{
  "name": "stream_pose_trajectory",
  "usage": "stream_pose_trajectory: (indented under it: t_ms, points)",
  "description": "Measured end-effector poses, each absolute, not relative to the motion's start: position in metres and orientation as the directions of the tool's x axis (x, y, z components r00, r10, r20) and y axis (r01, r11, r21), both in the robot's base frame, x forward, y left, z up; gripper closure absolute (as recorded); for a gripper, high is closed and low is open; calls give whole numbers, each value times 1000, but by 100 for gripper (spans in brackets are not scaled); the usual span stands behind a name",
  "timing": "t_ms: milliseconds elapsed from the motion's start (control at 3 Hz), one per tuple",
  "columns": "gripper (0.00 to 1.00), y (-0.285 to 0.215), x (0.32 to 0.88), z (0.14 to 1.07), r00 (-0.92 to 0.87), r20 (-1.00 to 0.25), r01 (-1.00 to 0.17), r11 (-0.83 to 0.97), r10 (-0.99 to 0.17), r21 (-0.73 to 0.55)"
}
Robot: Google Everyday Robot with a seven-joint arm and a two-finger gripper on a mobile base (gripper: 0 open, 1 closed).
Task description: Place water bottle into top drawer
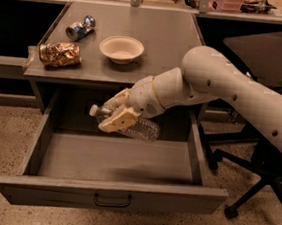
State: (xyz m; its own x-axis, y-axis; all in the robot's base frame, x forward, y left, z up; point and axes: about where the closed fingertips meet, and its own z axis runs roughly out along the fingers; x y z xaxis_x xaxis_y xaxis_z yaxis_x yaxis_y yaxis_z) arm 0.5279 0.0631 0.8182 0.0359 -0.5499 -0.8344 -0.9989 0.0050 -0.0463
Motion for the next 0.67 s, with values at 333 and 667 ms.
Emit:
stream_pose_trajectory:
  t_ms: [333,667]
  points:
    - [100,63,545,784,-23,-803,-999,49,-596,-8]
    - [100,59,564,742,-92,-770,-992,122,-632,19]
